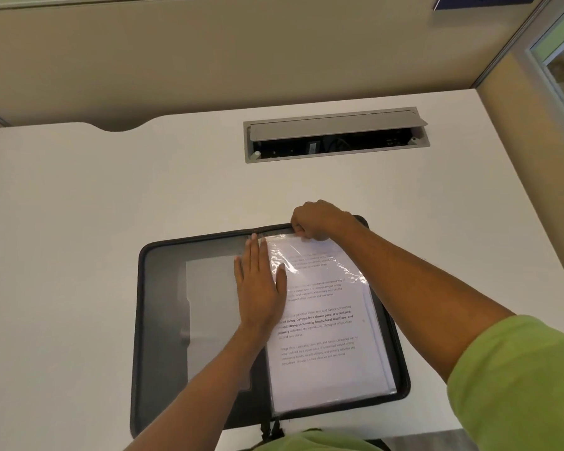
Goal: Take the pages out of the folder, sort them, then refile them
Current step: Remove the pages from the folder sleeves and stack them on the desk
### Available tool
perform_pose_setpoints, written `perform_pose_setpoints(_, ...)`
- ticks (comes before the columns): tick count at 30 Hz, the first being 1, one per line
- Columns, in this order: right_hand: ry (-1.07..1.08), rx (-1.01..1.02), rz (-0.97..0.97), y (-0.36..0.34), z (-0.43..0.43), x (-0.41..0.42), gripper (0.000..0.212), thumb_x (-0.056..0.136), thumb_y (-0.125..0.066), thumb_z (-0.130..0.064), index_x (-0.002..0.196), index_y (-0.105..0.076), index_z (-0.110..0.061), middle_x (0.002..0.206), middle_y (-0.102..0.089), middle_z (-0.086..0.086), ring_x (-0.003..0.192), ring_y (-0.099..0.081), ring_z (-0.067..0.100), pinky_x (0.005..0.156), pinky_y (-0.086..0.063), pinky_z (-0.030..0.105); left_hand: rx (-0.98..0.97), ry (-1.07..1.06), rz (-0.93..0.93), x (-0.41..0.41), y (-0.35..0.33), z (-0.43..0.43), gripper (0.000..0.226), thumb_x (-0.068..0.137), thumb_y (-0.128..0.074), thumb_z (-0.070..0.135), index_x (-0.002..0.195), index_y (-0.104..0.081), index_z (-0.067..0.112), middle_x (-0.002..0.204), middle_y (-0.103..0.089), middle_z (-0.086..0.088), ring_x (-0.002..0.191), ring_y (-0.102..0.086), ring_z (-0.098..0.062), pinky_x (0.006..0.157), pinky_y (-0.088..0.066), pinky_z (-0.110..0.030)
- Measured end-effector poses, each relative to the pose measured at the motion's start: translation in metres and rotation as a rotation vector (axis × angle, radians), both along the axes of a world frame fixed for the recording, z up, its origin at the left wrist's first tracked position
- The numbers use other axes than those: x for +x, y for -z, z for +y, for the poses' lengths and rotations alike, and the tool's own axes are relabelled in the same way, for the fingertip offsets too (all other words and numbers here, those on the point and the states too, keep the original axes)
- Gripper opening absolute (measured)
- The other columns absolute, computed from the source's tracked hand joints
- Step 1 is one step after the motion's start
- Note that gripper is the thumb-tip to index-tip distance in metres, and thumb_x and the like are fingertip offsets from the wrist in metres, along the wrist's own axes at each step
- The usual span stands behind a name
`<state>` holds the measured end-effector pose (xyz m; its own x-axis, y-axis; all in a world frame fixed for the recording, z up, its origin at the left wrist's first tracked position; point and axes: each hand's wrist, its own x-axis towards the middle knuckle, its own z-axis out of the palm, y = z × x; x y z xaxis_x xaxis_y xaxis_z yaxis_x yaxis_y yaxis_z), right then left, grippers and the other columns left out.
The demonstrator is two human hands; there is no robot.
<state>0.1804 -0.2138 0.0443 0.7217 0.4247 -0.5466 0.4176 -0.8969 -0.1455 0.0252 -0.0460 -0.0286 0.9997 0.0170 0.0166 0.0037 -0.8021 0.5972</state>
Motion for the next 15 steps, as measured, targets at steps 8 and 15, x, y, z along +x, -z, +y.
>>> perform_pose_setpoints(8, -0.003, -0.095, -0.312, -0.006, 0.004, 0.022, 0.022, 0.09, -0.066, -0.003, 0.104, -0.064, -0.02, 0.104, -0.066, -0.001, 0.105, -0.057, 0.022, 0.092, -0.036, 0.035, 0.151, 0.043, 0.081, -0.024, 0.012, -0.023, 0.077, 0.109, -0.026, 0.055, 0.167, 0.008, 0.016, 0.176, 0.009, -0.002, 0.162, 0.011, -0.017, 0.131, 0.003, -0.048)
perform_pose_setpoints(15, 0.059, -0.089, -0.38, -0.024, 0.004, 0.052, 0.026, 0.09, -0.063, -0.001, 0.109, -0.061, -0.019, 0.104, -0.069, 0.0, 0.102, -0.061, 0.024, 0.098, -0.038, 0.039, 0.177, 0.068, 0.09, -0.026, 0.013, -0.023, 0.076, 0.11, -0.024, 0.056, 0.167, 0.01, 0.018, 0.175, 0.013, -0.002, 0.161, 0.012, -0.018, 0.131, 0.002, -0.049)
